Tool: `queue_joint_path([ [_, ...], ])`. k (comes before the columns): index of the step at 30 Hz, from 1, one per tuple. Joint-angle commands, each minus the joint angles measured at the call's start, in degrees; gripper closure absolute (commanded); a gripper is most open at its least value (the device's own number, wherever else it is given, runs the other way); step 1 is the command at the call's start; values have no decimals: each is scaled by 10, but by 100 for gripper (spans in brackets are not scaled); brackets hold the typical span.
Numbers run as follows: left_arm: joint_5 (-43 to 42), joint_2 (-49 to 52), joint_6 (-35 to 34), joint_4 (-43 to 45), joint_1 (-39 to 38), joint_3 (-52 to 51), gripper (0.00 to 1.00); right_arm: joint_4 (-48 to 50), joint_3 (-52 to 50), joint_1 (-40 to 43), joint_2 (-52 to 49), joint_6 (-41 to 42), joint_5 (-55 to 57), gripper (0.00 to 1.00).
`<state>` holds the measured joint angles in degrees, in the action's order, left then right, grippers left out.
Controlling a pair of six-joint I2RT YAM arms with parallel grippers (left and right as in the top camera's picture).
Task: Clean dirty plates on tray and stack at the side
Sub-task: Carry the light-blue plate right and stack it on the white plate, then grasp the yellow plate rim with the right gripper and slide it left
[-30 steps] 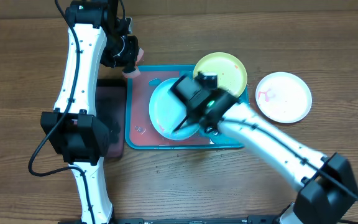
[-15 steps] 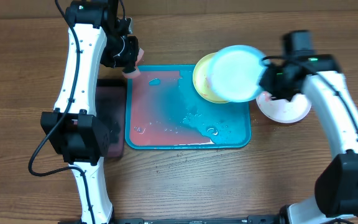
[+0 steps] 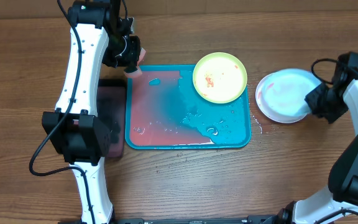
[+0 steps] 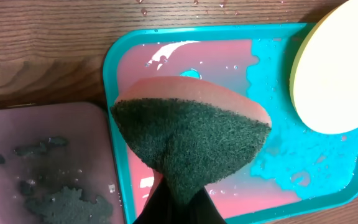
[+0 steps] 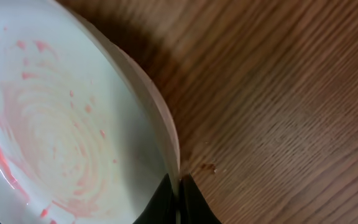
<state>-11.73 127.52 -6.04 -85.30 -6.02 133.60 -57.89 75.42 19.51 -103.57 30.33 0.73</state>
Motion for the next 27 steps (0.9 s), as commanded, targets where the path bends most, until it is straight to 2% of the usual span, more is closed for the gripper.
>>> queue_joint_path([
  [1,3,-3,-9,3,-5,-1,96,4,-3,-5,6,-6,5,96],
  [3,3,-3,-8,3,-7,-1,96,3,-3,-11,6,-17,-5,85],
  [6,3,-3,-8,3,-9,-1,96,2,-3,-24,6,-40,-28,63],
  [9,3,-3,-8,3,-12,-1,96,1,-2,-37,6,-40,-40,53],
  [18,3,-3,-8,1,-13,-1,96,-39,71,-89,6,-67,-87,46],
  [22,3,-3,-9,1,-13,-1,96,-10,69,-133,6,-64,-120,39],
  [27,3,-3,-8,2,-15,-1,96,40,51,-181,1,-30,-119,41],
])
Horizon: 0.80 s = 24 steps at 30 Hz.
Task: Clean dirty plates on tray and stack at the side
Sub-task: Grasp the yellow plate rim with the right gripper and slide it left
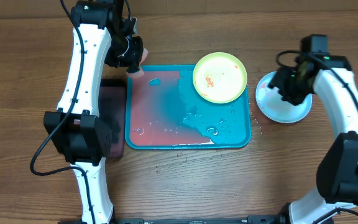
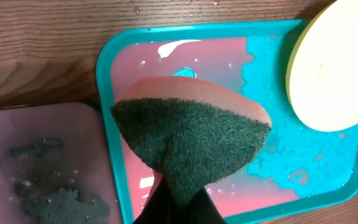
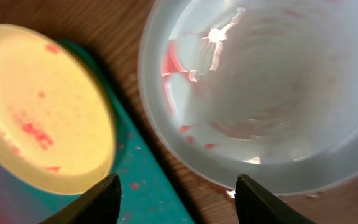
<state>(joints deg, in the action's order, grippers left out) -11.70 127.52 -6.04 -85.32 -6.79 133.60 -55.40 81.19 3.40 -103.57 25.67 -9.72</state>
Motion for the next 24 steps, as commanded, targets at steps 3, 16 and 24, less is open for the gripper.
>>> queue_joint_path([
  [3,3,-3,-8,2,-9,-1,96,37,-14,-46,-10,43,-10,46],
  [16,3,-3,-8,1,-9,-1,96,79,-14,-127,-98,102,42,63],
  [24,3,-3,-8,1,-9,-1,96,86,-14,-143,-116,103,41,77],
])
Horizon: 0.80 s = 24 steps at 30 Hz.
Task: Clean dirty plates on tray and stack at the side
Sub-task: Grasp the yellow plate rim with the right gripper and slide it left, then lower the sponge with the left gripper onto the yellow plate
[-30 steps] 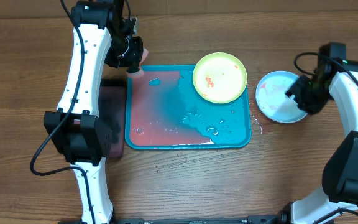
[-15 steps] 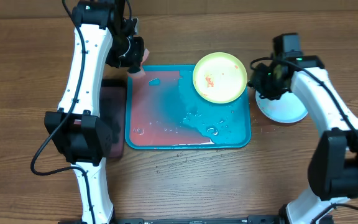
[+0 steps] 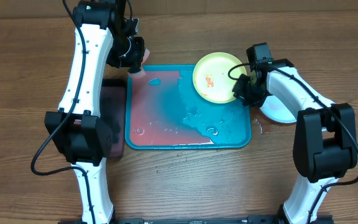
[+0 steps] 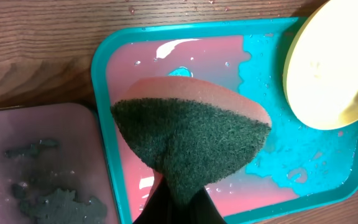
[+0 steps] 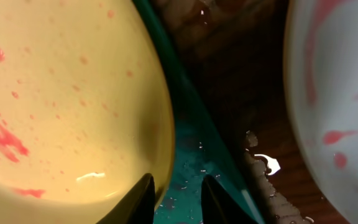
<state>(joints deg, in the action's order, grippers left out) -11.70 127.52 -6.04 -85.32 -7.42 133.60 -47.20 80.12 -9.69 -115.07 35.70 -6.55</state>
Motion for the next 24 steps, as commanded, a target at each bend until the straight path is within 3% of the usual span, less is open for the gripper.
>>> queue_joint_path([
  [1,3,-3,-8,2,-3,-1,96,4,-3,-16,-2,1,9,78],
  [6,3,-3,-8,2,-3,-1,96,2,-3,-43,-2,-1,9,83],
  [15,3,-3,-8,1,-5,-1,96,-31,-4,-107,-2,-21,8,84],
  [21,3,-3,-8,1,-5,-1,96,-46,0,-141,-1,-82,-71,84],
  [24,3,-3,-8,1,-5,-1,95,-46,10,-143,-1,-95,-70,73],
])
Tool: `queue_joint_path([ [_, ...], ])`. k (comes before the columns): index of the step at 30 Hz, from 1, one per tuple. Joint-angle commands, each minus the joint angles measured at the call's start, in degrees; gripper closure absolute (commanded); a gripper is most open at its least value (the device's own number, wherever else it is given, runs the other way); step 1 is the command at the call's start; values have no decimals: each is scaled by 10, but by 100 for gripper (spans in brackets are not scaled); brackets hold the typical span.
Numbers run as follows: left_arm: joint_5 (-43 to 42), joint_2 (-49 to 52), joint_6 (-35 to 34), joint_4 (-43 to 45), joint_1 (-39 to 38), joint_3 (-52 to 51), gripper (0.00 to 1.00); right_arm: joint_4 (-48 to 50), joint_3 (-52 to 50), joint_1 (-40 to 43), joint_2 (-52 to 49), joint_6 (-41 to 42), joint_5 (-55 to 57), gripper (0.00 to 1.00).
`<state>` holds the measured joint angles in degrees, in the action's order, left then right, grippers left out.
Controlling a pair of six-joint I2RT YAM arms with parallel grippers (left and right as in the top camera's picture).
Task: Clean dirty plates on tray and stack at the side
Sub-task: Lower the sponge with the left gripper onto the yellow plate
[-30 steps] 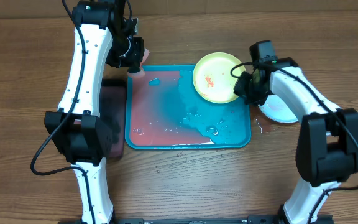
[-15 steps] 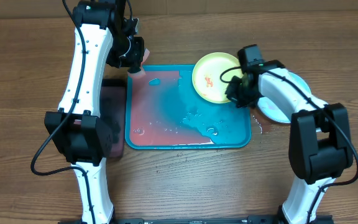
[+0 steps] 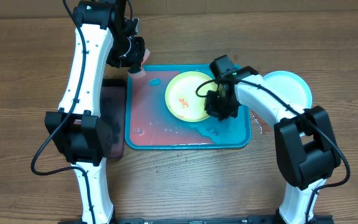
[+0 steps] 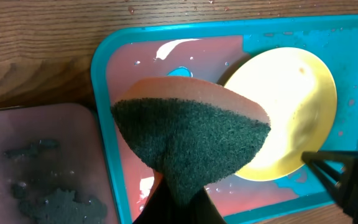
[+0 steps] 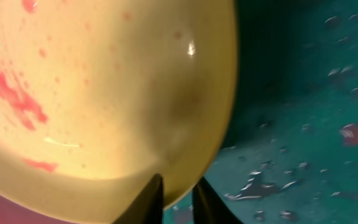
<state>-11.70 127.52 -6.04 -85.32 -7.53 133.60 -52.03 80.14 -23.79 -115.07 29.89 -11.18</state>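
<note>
A yellow plate [image 3: 188, 96] with red smears lies in the middle of the teal tray [image 3: 188, 144]. My right gripper [image 3: 218, 106] is shut on its right rim. In the right wrist view the fingers of that gripper [image 5: 176, 193] pinch the edge of the yellow plate [image 5: 104, 93]. My left gripper [image 3: 134, 62] hangs over the tray's far left corner, shut on a pink and green sponge [image 4: 191, 137]. A white plate [image 3: 288, 87] with faint red streaks sits on the table right of the tray.
Pink liquid covers the tray's left half [image 4: 129, 81] and water drops lie on its right half [image 5: 303, 124]. A dark wet mat [image 3: 110, 118] lies against the tray's left side. Droplets dot the wood by the tray's right edge.
My right gripper stood round the yellow plate's rim at the tray's far right corner. Now it is shut on that rim and the plate lies further left, mid-tray. The left arm has not moved.
My right gripper was shut on the white plate's rim on the table right of the tray. Then it hung open above that plate, then open at the yellow plate's rim, and now holds it mid-tray. The left gripper held the sponge throughout.
</note>
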Motion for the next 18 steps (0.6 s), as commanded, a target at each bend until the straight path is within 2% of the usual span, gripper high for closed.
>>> queue_joint_path([
  [1,3,-3,-8,0,-5,-1,96,5,15,0,-1,-50,-23,64],
  [3,3,-3,-8,0,-7,-1,96,13,21,8,-1,-63,-8,49],
  [5,3,-3,-8,1,-9,-1,96,33,21,19,-1,-64,31,43],
  [8,3,-3,-9,3,-13,-1,95,75,15,34,-2,-68,70,43],
  [13,3,-3,-8,14,-25,-1,96,119,12,47,-12,-87,45,44],
  [15,3,-3,-8,17,-29,-1,96,123,12,47,-17,-86,34,49],
  [18,4,-1,-9,24,-33,-1,96,124,12,47,-29,-41,33,62],
])
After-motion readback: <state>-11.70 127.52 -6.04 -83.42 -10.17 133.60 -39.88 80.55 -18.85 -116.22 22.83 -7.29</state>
